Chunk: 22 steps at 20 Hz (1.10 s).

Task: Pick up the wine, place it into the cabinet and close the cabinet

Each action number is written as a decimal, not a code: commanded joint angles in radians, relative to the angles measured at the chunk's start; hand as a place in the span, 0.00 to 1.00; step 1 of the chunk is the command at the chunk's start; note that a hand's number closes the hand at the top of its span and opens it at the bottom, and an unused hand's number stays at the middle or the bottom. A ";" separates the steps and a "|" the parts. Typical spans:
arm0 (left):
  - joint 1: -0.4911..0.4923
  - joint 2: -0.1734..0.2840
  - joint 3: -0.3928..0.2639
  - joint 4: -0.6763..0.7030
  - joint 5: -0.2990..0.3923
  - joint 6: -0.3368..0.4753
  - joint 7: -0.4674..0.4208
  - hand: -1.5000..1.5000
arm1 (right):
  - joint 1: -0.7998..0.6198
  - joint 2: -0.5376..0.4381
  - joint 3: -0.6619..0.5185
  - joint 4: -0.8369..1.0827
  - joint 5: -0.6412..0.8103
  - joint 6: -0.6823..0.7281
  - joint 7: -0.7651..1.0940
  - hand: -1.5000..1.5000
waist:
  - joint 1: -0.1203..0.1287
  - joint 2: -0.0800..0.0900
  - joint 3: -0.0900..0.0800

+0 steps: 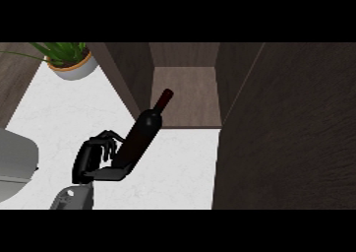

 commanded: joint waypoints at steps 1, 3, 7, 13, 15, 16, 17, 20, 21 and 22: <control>-0.007 -0.027 -0.045 -0.115 -0.024 0.050 0.126 1.00 | 0.087 -0.016 -0.015 -0.126 -0.073 0.035 0.001 0.00 | -0.003 0.000 0.000; -0.043 -0.050 -0.077 -0.141 -0.039 0.112 0.160 1.00 | 0.027 -0.007 -0.016 -0.119 -0.095 0.003 0.060 0.00 | -0.001 0.001 0.000; -0.088 -0.051 -0.130 -0.246 -0.008 0.167 0.350 1.00 | 0.022 -0.014 -0.076 -0.085 -0.116 0.018 0.025 0.00 | 0.000 0.001 0.000; -0.202 -0.052 -0.237 -0.143 -0.057 0.295 0.379 1.00 | 0.046 -0.016 -0.102 -0.092 -0.142 0.037 0.008 0.00 | -0.014 0.003 0.000; -0.226 -0.041 -0.222 -0.140 -0.094 0.287 0.419 1.00 | 0.056 -0.019 -0.079 -0.119 -0.134 0.039 0.039 0.00 | -0.013 0.003 0.000; -0.233 -0.051 -0.309 -0.134 -0.070 0.377 0.424 1.00 | 0.051 0.014 -0.014 -0.143 -0.085 0.008 0.056 0.00 | -0.023 0.003 -0.001; -0.231 -0.051 -0.336 -0.154 -0.080 0.393 0.435 1.00 | -0.013 0.005 -0.033 -0.113 -0.096 -0.005 0.084 0.00 | -0.014 0.004 -0.001; -0.279 -0.050 -0.340 -0.172 -0.060 0.412 0.508 1.00 | 0.000 -0.005 -0.084 -0.038 -0.112 0.043 0.003 0.00 | -0.019 0.003 0.000; -0.262 -0.050 -0.360 -0.138 -0.042 0.435 0.457 1.00 | 0.075 -0.008 -0.063 -0.088 -0.123 0.068 -0.008 0.00 | -0.038 0.003 0.000; -0.265 -0.050 -0.359 -0.144 -0.031 0.431 0.473 1.00 | 0.098 0.006 -0.040 -0.083 -0.102 0.069 -0.023 0.00 | -0.039 0.002 0.000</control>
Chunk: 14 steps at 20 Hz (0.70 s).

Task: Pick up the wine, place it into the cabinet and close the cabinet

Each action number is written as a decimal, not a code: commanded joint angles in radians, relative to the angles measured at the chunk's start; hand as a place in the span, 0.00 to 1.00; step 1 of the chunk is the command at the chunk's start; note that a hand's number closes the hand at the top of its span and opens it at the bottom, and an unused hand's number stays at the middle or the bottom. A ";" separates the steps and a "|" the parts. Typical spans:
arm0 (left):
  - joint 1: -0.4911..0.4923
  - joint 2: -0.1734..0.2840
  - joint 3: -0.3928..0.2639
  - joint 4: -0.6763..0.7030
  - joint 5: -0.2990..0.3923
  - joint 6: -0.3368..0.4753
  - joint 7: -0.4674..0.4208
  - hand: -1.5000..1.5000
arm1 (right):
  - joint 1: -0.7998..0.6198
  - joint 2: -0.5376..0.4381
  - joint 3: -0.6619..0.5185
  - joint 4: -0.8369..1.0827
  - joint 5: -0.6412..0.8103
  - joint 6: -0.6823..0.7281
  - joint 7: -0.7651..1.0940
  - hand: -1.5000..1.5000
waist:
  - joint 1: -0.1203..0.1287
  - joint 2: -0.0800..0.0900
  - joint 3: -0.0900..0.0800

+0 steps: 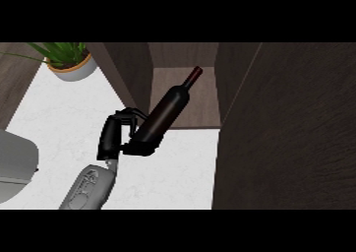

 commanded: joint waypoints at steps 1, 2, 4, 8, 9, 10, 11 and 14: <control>-0.135 -0.051 -0.094 0.036 0.020 0.017 0.056 1.00 | 0.042 -0.004 0.025 -0.179 -0.084 -0.028 0.107 0.00 | -0.035 0.008 -0.006; -0.180 -0.050 -0.081 0.055 0.022 0.026 0.079 1.00 | 0.034 -0.004 0.010 -0.118 -0.083 -0.009 0.062 0.00 | -0.036 0.010 -0.005; -0.183 -0.050 -0.078 0.060 0.051 0.048 0.095 1.00 | 0.071 0.008 0.025 -0.105 -0.057 0.013 0.005 0.00 | -0.043 0.009 -0.004; -0.214 -0.049 -0.122 0.088 0.031 0.121 0.139 1.00 | 0.049 0.012 0.045 -0.081 -0.064 0.021 0.007 0.00 | -0.060 0.012 -0.005; -0.222 -0.049 -0.126 0.087 0.030 0.128 0.153 1.00 | 0.037 -0.002 0.021 -0.076 -0.072 0.025 0.007 0.00 | -0.065 0.014 -0.004; -0.241 -0.049 -0.100 0.115 0.021 0.115 0.160 1.00 | 0.018 -0.005 0.011 -0.050 -0.066 0.029 -0.002 0.00 | -0.060 0.017 -0.004; -0.228 -0.048 -0.103 0.134 -0.010 0.133 0.149 1.00 | 0.026 0.012 0.019 -0.064 -0.068 0.012 0.001 0.00 | -0.053 0.015 -0.004; -0.263 -0.047 -0.103 0.171 -0.067 0.188 0.186 1.00 | 0.048 -0.017 0.004 -0.067 -0.098 0.049 -0.008 0.00 | -0.085 0.019 -0.003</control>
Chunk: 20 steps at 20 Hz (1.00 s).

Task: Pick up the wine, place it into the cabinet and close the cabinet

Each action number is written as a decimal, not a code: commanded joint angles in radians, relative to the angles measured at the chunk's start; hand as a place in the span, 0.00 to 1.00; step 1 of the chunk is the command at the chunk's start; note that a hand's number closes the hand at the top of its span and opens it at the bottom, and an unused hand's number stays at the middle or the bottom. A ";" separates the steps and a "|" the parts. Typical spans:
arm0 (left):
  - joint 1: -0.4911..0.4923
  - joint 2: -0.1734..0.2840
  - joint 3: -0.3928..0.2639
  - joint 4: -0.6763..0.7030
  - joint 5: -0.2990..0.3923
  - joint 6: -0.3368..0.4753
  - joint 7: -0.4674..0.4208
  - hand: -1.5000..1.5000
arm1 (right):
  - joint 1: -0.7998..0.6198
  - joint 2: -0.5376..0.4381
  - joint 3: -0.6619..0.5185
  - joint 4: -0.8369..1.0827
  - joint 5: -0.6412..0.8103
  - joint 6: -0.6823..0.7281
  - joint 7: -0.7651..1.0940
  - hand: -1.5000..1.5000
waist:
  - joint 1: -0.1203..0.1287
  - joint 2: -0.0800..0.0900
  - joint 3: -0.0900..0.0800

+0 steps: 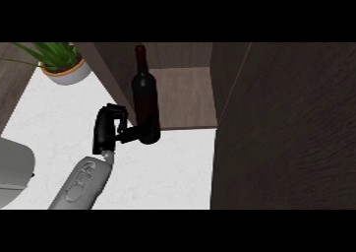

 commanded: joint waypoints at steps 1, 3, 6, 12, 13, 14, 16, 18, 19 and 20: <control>-0.192 -0.105 -0.088 0.146 -0.072 0.000 0.065 1.00 | 0.024 -0.007 -0.017 -0.059 -0.065 0.017 -0.008 0.00 | -0.060 0.023 -0.009; -0.180 -0.104 -0.100 0.159 -0.082 0.002 0.065 1.00 | 0.003 0.004 -0.004 -0.055 -0.062 -0.003 0.015 0.00 | -0.048 0.026 -0.010; -0.219 -0.091 -0.086 0.175 -0.108 0.017 0.116 1.00 | -0.014 0.002 0.005 -0.048 -0.061 0.001 0.025 0.00 | -0.055 0.028 -0.010; -0.166 -0.088 -0.068 0.210 -0.110 0.057 0.100 1.00 | -0.009 -0.007 0.005 -0.044 -0.082 0.029 0.005 0.00 | -0.084 0.036 -0.011; -0.185 -0.078 -0.062 0.196 -0.102 0.041 0.141 1.00 | -0.022 -0.002 0.002 -0.045 -0.078 0.017 0.014 0.00 | -0.079 0.035 -0.010; -0.165 -0.083 -0.061 0.210 -0.112 0.067 0.117 1.00 | 0.001 -0.003 0.008 -0.044 -0.080 0.029 0.003 0.00 | -0.088 0.035 -0.010; -0.158 -0.082 -0.040 0.213 -0.112 0.098 0.112 1.00 | 0.026 -0.004 0.019 -0.068 -0.098 0.034 0.008 0.00 | -0.088 0.032 -0.011; -0.160 -0.094 -0.028 0.207 -0.099 0.111 0.093 1.00 | 0.000 -0.001 0.014 -0.045 -0.078 0.025 0.010 0.00 | -0.089 0.038 -0.012; -0.186 -0.083 -0.023 0.195 -0.091 0.092 0.126 1.00 | -0.001 -0.006 0.005 -0.021 -0.077 0.043 -0.016 0.00 | -0.087 0.036 -0.010; -0.175 -0.072 -0.014 0.202 -0.083 0.084 0.098 1.00 | 0.001 0.002 0.021 -0.033 -0.074 0.032 0.000 0.00 | -0.081 0.037 -0.012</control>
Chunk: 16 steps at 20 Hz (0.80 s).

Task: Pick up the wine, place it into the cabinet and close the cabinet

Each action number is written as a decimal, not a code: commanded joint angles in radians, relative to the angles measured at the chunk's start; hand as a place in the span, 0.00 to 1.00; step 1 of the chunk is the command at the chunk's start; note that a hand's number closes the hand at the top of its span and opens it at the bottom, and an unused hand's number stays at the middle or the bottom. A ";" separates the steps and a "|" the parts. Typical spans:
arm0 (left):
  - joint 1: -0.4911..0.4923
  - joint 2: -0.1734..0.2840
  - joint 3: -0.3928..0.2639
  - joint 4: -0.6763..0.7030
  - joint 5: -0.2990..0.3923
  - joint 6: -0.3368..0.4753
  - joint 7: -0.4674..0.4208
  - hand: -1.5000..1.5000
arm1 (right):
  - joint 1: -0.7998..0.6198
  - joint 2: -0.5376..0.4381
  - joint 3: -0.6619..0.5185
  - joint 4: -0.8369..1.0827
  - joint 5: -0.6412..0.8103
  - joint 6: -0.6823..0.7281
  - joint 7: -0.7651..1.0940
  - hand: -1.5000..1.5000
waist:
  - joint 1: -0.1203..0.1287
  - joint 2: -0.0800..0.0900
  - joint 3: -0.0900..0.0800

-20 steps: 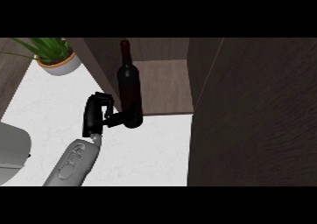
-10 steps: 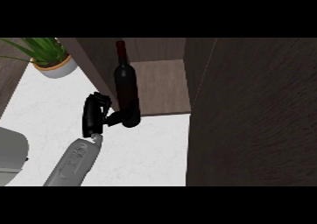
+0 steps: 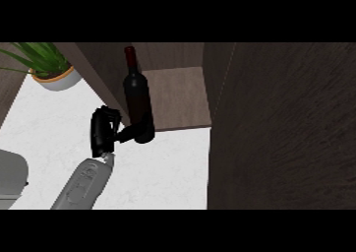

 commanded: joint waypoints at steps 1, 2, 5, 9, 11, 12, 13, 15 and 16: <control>-0.200 -0.078 -0.025 0.183 -0.001 -0.069 0.071 1.00 | 0.025 -0.001 0.000 -0.037 -0.058 0.002 0.017 0.00 | -0.045 0.038 -0.019; -0.190 -0.095 -0.029 0.183 -0.004 -0.050 0.073 1.00 | 0.030 -0.013 0.016 -0.055 -0.047 0.013 0.028 0.00 | -0.051 0.037 -0.020; -0.203 -0.092 -0.005 0.169 0.011 -0.035 0.082 1.00 | 0.025 -0.010 0.011 -0.056 -0.062 0.006 0.034 0.00 | -0.062 0.041 -0.020; -0.186 -0.100 0.020 0.166 0.034 -0.006 0.040 1.00 | 0.024 -0.006 0.014 -0.027 -0.054 0.022 0.003 0.00 | -0.060 0.043 -0.021; -0.215 -0.054 0.009 0.183 -0.012 -0.002 0.038 1.00 | 0.022 -0.012 0.003 -0.037 -0.070 0.023 0.006 0.00 | -0.058 0.042 -0.019; -0.241 -0.040 -0.001 0.172 -0.037 0.004 0.061 1.00 | 0.021 -0.014 -0.004 -0.031 -0.075 0.019 0.016 0.00 | -0.058 0.041 -0.018; -0.213 -0.046 -0.039 0.185 -0.077 0.022 0.020 1.00 | 0.011 -0.011 0.005 -0.020 -0.066 0.019 0.017 0.00 | -0.062 0.045 -0.018; -0.216 -0.042 -0.059 0.186 -0.117 0.048 0.033 1.00 | 0.012 -0.011 0.018 -0.029 -0.052 0.023 0.016 0.00 | -0.077 0.044 -0.017; -0.213 -0.037 -0.064 0.193 -0.122 0.041 0.040 1.00 | 0.011 -0.010 0.023 -0.031 -0.060 0.031 0.008 0.00 | -0.073 0.042 -0.017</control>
